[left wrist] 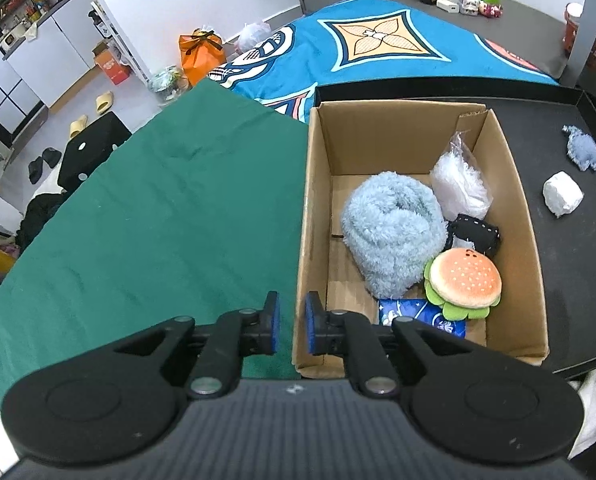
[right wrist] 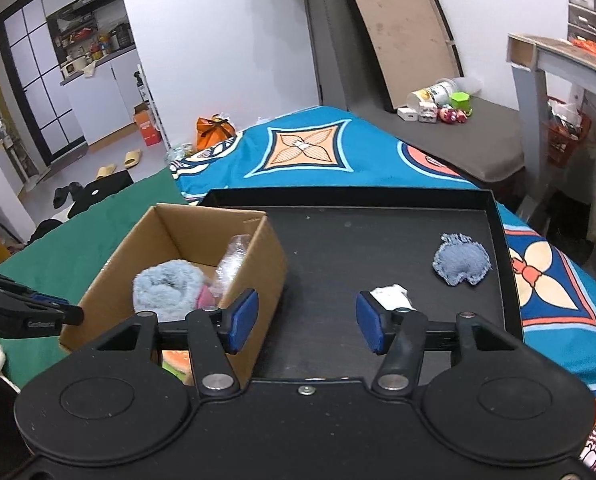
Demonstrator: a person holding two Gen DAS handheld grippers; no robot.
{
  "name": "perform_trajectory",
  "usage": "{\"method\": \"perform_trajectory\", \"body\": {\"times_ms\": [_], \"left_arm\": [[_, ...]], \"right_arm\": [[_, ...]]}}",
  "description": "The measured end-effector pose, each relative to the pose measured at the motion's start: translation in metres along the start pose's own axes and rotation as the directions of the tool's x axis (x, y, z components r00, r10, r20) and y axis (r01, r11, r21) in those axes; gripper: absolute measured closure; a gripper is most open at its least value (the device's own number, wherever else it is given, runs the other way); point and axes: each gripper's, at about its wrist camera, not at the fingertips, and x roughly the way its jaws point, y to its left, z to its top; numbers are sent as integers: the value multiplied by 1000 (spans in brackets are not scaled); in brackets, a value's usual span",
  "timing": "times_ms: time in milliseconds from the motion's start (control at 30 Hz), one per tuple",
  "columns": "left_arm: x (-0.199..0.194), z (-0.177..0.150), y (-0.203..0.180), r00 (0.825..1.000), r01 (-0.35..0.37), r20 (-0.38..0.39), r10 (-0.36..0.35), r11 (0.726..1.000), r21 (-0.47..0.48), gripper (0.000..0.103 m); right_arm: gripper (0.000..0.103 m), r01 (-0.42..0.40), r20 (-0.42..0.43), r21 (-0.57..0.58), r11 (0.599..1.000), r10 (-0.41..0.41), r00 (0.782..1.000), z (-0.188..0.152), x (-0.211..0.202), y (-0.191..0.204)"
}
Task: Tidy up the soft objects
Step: 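Open the right gripper and move it back over the tray, then lower the right gripper onto the white cloth bundle and close it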
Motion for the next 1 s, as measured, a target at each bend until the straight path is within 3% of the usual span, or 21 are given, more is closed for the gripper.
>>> {"method": "perform_trajectory", "body": {"times_ms": [133,400,600,1000], "left_arm": [[-1,0,-4,1000,-26,6,26,1000,16,85],[0,2,-10,999,-51,5,51,998,43,64],[1,4,-16,998,-67,3,67,996,61,59],[5,10,-34,993,-115,-16,118,986,122,50]], "right_arm": [[48,3,-13,8,1000,-2,1000,-3,7,-8],[36,17,-13,18,1000,-16,1000,-5,20,-26],[26,27,-15,16,1000,-27,1000,-7,33,-40],[20,38,-25,53,998,-37,999,-23,65,-71]]}}
